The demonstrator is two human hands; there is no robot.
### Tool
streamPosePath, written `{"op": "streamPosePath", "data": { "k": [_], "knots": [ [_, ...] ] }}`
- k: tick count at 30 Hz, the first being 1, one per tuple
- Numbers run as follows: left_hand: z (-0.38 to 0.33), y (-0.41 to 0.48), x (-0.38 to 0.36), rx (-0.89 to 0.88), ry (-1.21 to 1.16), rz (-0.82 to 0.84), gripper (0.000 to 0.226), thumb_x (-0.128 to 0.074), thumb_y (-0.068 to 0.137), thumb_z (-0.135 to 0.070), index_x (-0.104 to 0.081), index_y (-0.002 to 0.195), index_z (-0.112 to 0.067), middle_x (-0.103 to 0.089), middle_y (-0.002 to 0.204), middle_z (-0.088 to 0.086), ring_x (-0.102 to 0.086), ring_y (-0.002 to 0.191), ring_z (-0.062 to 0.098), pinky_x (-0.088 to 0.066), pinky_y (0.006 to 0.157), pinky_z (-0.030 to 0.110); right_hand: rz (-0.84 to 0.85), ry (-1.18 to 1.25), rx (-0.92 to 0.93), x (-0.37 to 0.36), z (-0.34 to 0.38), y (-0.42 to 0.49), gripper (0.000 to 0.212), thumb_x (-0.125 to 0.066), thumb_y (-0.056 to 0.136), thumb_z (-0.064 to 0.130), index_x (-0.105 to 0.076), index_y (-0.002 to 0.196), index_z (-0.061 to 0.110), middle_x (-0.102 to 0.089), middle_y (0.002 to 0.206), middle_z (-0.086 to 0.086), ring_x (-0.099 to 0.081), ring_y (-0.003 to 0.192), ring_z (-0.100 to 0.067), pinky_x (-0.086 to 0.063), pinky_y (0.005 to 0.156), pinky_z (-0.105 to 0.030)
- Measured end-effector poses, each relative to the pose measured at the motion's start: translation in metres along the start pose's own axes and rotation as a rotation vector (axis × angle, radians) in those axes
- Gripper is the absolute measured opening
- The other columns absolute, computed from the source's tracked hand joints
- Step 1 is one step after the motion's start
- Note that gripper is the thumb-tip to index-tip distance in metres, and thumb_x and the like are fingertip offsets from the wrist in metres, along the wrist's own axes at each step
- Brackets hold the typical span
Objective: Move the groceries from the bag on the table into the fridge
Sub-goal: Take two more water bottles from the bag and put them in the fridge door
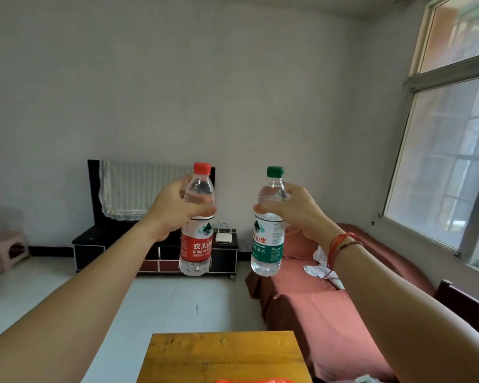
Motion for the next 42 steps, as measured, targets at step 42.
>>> {"op": "streamPosePath", "data": {
  "k": [42],
  "knots": [
    [-0.076,-0.415,0.288,0.414,0.486,-0.967,0.065,-0.087,0.069,-0.016,-0.057,0.126,-0.027,-0.072,0.109,-0.003,-0.073,0.090,0.014,-0.058,0.079,0.039,0.968,0.370,0.517,-0.366,0.265,-0.201,0.049,-0.088,0.061,0.039,-0.066,0.104,0.033,-0.074,0.097,0.010,-0.070,0.093,-0.013,-0.058,0.090,-0.045]
  ]
}}
Point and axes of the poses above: each hand's wrist, its own y-axis towards the middle knuckle, its own x-axis out of the back of the hand, z = x × y, the point moved 4 cm from there along y, towards the middle knuckle
